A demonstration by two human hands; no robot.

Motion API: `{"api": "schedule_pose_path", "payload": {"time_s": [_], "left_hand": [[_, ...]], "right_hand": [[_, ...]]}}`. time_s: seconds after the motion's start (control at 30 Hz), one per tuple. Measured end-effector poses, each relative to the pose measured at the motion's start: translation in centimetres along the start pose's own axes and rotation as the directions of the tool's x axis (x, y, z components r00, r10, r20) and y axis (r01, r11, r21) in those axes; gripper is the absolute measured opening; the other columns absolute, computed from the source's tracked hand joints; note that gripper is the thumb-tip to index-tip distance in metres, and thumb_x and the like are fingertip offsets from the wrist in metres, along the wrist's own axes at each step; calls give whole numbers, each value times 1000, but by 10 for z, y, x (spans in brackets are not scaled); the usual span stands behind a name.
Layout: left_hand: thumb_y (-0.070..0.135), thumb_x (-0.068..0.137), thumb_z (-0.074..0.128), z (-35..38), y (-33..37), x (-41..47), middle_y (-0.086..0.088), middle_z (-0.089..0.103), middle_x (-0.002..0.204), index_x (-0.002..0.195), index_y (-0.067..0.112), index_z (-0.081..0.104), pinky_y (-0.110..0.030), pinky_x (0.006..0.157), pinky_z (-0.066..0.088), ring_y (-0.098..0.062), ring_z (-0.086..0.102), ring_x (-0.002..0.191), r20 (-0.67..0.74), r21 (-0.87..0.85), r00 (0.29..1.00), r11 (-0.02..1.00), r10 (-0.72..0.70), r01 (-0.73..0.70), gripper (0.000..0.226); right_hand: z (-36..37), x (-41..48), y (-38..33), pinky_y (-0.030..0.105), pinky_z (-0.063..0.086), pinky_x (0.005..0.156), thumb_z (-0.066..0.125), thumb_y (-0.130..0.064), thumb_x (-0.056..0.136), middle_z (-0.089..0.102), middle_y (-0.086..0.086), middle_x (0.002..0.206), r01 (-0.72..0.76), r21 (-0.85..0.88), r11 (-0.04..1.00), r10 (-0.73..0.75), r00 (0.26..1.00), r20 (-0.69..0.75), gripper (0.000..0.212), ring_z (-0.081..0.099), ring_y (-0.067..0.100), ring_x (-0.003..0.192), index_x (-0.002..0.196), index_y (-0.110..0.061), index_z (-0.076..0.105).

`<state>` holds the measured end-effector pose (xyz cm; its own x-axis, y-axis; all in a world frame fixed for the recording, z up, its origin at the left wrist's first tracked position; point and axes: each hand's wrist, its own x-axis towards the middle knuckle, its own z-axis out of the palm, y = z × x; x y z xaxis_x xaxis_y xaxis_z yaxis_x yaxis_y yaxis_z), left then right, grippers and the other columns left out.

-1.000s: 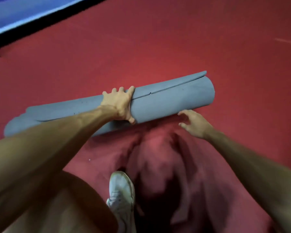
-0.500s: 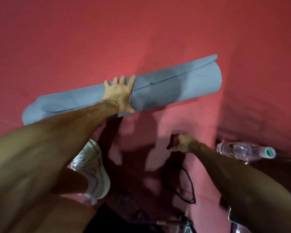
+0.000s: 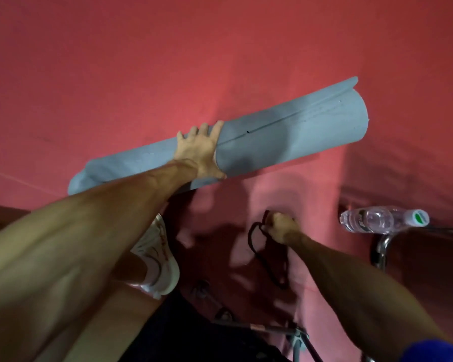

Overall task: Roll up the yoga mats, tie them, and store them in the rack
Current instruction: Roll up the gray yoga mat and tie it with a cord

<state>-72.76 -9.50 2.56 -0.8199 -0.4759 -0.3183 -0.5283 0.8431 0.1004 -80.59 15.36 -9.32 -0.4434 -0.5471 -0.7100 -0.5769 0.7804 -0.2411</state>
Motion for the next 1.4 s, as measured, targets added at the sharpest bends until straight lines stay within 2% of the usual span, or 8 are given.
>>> {"api": "schedule_pose_path", "payload": {"time_s": [0.13,0.27,0.47,0.7,0.8,0.93,1.1,1.4], "left_hand": [[62,47,80,-28,-24,0,-8,42,133,146,24,16,-57,100,35,-33,41,123,-34,-27,998,998,-51,50,124],[62,45,83,-74,-60,-4,-10,43,134,145,26,18,-58,98,36,-36,42,123,-114,-67,985,990,-129,122,125],[59,43,85,-158,-130,-37,-12,46,132,143,28,22,-59,97,38,-37,44,123,-260,-159,918,951,-300,266,122],[70,31,78,-224,-216,-115,-12,50,128,143,40,14,-57,98,41,-37,48,120,-346,-366,797,853,-495,371,133],[66,33,82,-233,-251,-161,-13,52,127,143,40,17,-56,98,41,-36,49,119,-391,-458,714,796,-581,397,131],[59,39,86,-227,-292,-229,-10,51,133,148,36,15,-51,101,41,-33,49,123,-445,-554,590,725,-674,410,132],[55,42,88,-198,-322,-311,-7,50,134,147,33,17,-45,101,42,-31,49,122,-432,-641,471,629,-769,439,129],[33,50,94,-118,-361,-416,-6,54,136,149,34,-12,-37,102,43,-25,54,121,-243,-799,444,438,-862,412,145]], "right_hand": [[-42,15,-30,29,54,60,65,-8,90,65,4,56,-10,593,805,39,999,-36,22,62,15,52,69,-10,60],[-92,14,-86,14,37,31,46,6,95,56,10,67,21,898,440,56,997,-51,25,53,8,31,97,-19,43],[-172,6,-184,25,54,50,38,5,94,62,11,86,197,949,247,-181,971,-155,30,64,16,50,112,-9,58],[-246,-36,-356,41,57,80,59,-41,92,57,11,117,357,934,26,-450,838,-308,49,63,25,105,126,-6,52],[-251,-65,-426,51,52,90,66,-52,83,55,9,110,419,904,82,-538,782,-314,52,60,25,108,112,-9,58],[-231,-107,-510,63,36,102,75,-74,53,54,0,137,454,879,147,-617,736,-277,112,51,21,126,138,-10,42],[-194,-157,-591,35,50,73,79,-51,71,71,-3,106,436,882,178,-671,709,-215,62,67,12,90,115,-13,60],[-77,-177,-664,41,56,84,86,-65,20,64,-4,110,747,525,408,-739,608,-291,110,65,13,97,110,-15,45]]}}
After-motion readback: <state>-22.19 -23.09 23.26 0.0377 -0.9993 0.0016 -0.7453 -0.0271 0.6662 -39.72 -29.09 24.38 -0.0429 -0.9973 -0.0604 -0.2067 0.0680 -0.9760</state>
